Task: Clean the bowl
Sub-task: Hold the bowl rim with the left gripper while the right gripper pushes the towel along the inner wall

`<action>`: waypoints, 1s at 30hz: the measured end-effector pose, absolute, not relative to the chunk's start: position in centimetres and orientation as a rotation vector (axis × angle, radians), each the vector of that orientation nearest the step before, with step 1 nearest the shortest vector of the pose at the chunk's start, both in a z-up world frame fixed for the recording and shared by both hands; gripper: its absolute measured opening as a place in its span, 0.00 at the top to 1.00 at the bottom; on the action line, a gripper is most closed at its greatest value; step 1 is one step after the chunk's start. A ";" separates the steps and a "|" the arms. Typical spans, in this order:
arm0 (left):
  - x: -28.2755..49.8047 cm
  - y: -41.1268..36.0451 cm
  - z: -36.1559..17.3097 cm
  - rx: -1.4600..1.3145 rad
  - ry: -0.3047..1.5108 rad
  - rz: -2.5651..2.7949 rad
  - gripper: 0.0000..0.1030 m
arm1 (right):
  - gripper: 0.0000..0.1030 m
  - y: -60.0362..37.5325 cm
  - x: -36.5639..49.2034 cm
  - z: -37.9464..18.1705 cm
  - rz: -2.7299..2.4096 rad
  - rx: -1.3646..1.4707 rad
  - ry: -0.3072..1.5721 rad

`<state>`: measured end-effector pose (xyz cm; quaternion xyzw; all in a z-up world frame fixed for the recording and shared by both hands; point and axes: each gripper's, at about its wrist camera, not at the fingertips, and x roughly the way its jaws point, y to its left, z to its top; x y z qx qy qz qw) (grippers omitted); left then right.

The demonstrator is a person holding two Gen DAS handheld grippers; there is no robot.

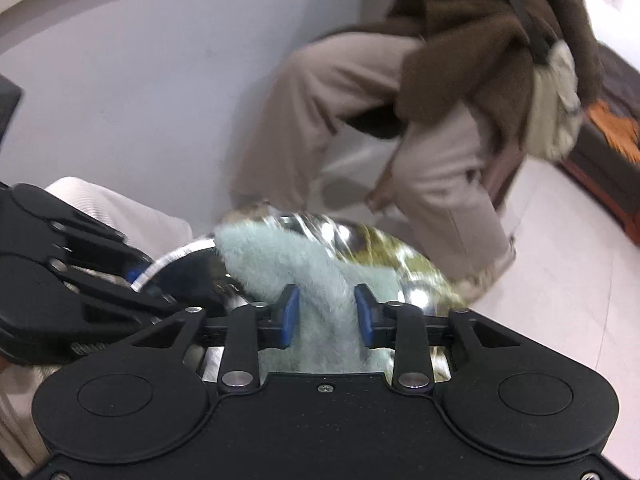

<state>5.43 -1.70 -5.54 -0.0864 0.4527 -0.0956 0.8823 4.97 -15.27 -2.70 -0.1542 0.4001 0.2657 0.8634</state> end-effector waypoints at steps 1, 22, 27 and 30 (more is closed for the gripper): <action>5.5 -1.6 -5.5 -0.184 0.944 -0.200 0.87 | 0.85 -15.8 4.6 -2.8 0.551 -0.303 0.849; 5.7 -2.3 -5.2 -0.149 0.959 -0.216 0.85 | 0.82 -18.4 2.0 -3.5 0.465 -0.129 0.856; 5.8 -2.5 -5.1 -0.138 0.965 -0.216 0.85 | 0.78 -18.2 1.2 -2.7 0.420 -0.113 0.807; 6.1 -2.3 -5.1 -0.138 0.965 -0.217 0.85 | 0.74 -18.6 0.4 -1.6 0.402 -0.090 0.758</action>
